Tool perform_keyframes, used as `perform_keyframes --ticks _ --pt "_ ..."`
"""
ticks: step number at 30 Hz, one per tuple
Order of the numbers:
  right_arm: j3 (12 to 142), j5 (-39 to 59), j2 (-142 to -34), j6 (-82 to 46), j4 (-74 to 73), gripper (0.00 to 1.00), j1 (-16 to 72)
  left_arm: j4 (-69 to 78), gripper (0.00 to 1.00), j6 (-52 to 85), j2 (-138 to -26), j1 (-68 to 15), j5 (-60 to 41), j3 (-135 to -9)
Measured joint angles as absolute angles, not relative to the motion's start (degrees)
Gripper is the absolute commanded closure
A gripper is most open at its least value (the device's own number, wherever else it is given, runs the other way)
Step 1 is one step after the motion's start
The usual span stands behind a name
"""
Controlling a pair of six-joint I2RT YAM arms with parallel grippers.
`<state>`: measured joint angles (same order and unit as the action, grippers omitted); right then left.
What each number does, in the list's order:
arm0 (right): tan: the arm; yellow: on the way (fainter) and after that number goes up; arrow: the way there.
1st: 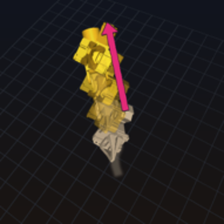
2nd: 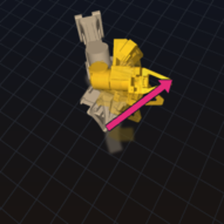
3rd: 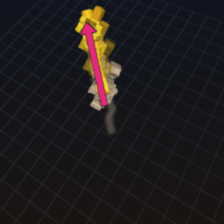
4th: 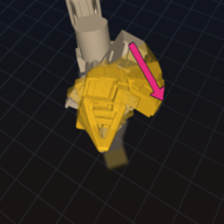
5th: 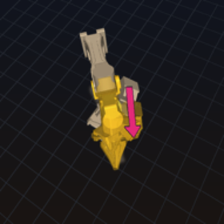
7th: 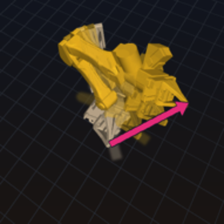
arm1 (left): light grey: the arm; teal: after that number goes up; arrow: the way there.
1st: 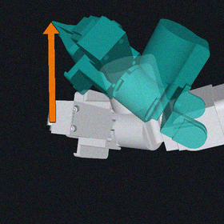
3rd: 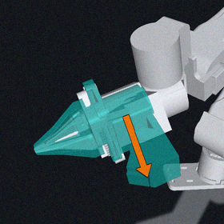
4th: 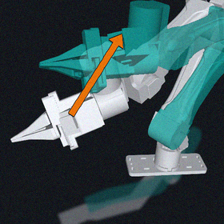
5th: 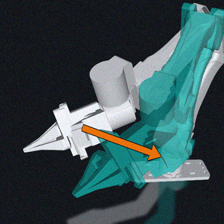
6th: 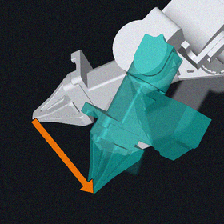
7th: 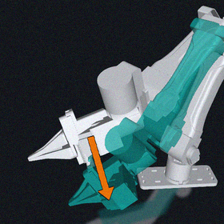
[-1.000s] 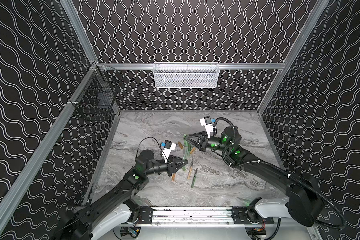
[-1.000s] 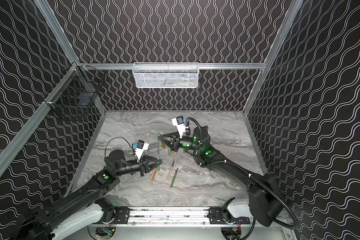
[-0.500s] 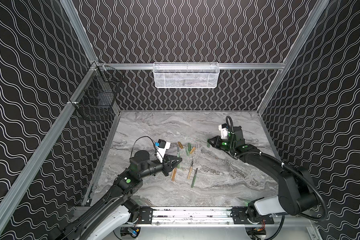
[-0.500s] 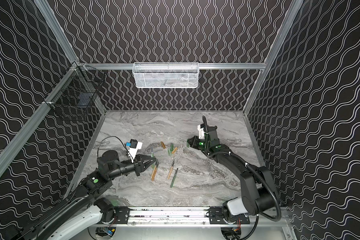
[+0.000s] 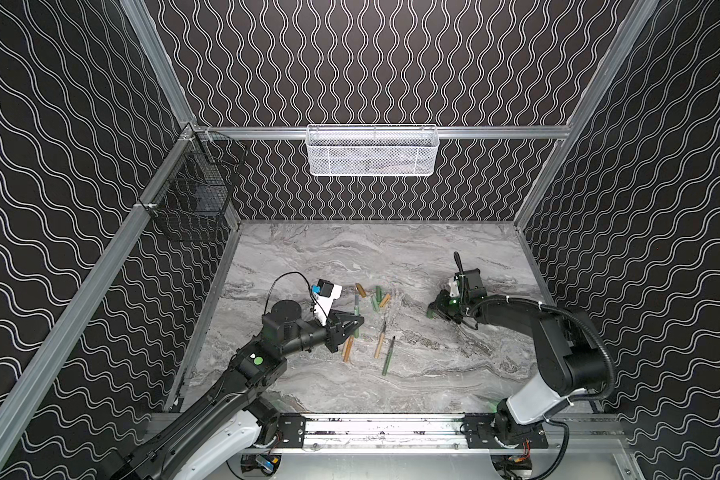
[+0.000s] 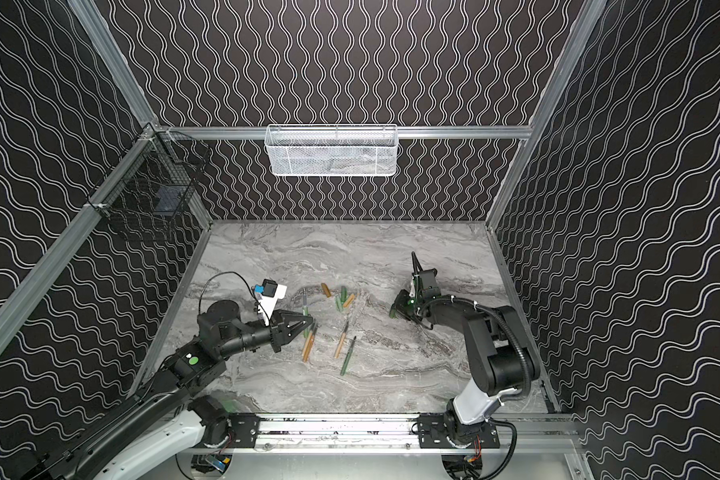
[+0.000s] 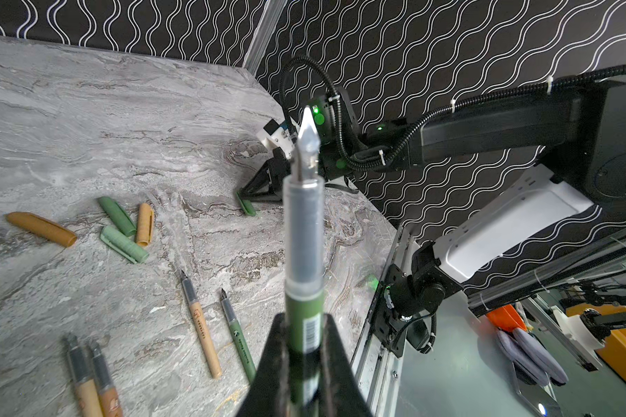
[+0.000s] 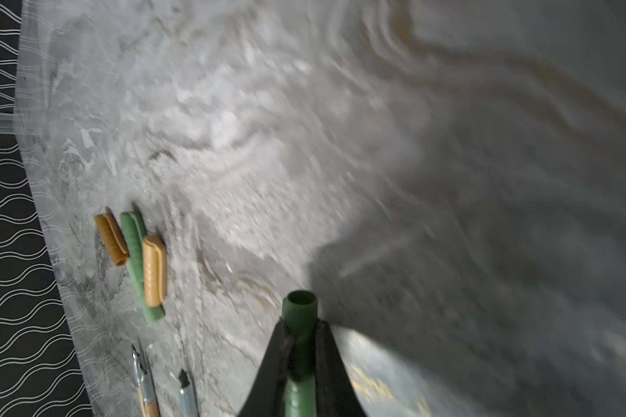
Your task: Insert the pens into the pen caps
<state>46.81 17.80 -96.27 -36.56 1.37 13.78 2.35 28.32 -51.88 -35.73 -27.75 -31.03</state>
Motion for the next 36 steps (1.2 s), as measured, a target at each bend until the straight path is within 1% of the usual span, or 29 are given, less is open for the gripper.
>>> perform_keyframes --ticks 4,8,10,12,13,16,19,26,36 --pt "51.7 18.2 -99.6 -31.3 4.8 0.85 13.9 2.4 1.00 28.3 -51.9 -35.7 -27.7 -30.7" --pt "54.9 17.9 -101.0 -26.0 9.8 0.79 15.0 2.5 1.00 28.3 -52.6 -35.7 -27.7 -30.7" --pt "57.1 17.2 -101.8 -23.6 12.5 0.72 16.1 2.5 1.00 28.3 -52.8 -35.7 -27.7 -30.7" --pt "58.3 16.9 -101.9 -21.7 14.0 0.59 16.8 2.5 1.00 28.2 -53.0 -35.7 -27.8 -30.7" --pt "58.5 17.0 -101.9 -21.2 14.4 0.54 16.9 2.5 1.00 28.2 -53.0 -35.7 -27.8 -30.7" --pt "58.7 16.0 -101.7 -20.0 16.4 0.47 16.8 2.5 1.00 28.2 -53.2 -35.7 -27.9 -30.7" --pt "59.8 15.8 -101.9 -19.0 17.6 0.42 16.8 2.5 1.00 28.2 -53.3 -35.7 -27.9 -30.7" --pt "63.0 18.6 -105.2 -16.8 18.9 0.34 17.2 2.5 1.00 28.2 -52.9 -35.7 -27.9 -30.7" --pt "68.5 22.0 -109.6 -12.8 21.8 0.33 22.4 2.7 1.00 28.2 -52.8 -35.7 -27.9 -30.7"
